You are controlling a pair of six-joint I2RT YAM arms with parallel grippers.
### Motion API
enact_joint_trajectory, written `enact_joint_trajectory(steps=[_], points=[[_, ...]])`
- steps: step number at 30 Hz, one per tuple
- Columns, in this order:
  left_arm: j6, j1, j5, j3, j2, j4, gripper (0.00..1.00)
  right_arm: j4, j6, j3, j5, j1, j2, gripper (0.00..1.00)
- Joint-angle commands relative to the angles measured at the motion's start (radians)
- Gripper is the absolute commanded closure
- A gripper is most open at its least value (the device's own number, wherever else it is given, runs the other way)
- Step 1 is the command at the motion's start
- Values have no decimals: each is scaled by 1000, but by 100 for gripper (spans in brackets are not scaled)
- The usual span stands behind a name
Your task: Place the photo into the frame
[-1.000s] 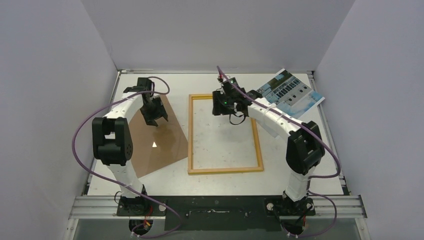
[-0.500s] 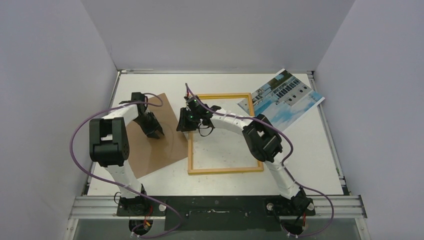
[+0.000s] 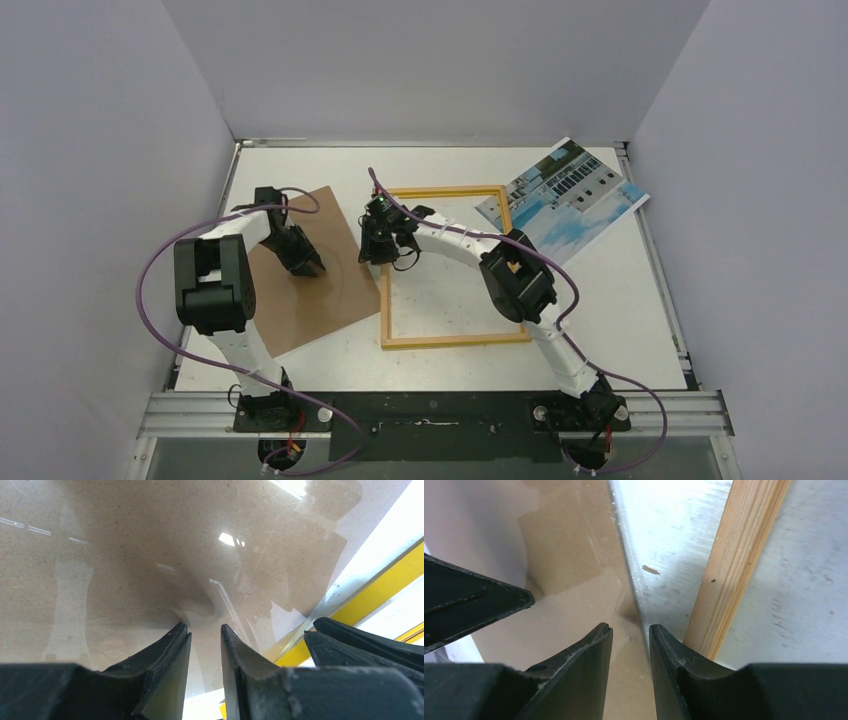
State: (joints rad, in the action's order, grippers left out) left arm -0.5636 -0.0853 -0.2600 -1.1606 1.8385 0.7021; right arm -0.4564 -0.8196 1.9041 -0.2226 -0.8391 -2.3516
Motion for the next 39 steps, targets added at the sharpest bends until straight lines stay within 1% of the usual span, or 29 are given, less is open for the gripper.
enact_joint_trajectory(steps=[1,9,16,20,24,26,29,30,34,39], points=[[33,-21,34,14,1,-32,72,-113,25,37,102,1,24,65],[58,-28,31,7,17,-23,73,-104,40,0,97,2,47,61],[65,-28,36,-4,11,-14,74,-84,68,-7,85,3,60,51],[70,-27,60,-12,11,-3,74,-81,119,-21,86,4,63,46],[81,-28,119,-22,17,26,75,-45,127,-41,16,8,62,44],[85,-27,129,-23,16,32,77,-21,166,-47,-25,8,66,43],[85,-28,87,-8,8,15,78,-12,225,-52,-84,19,65,43],[84,-28,70,0,5,4,79,-12,229,-57,-126,31,65,43],[72,-27,42,13,3,-9,79,40,207,-116,-233,52,82,44],[59,-27,35,16,4,-14,79,68,206,-129,-362,52,74,42]])
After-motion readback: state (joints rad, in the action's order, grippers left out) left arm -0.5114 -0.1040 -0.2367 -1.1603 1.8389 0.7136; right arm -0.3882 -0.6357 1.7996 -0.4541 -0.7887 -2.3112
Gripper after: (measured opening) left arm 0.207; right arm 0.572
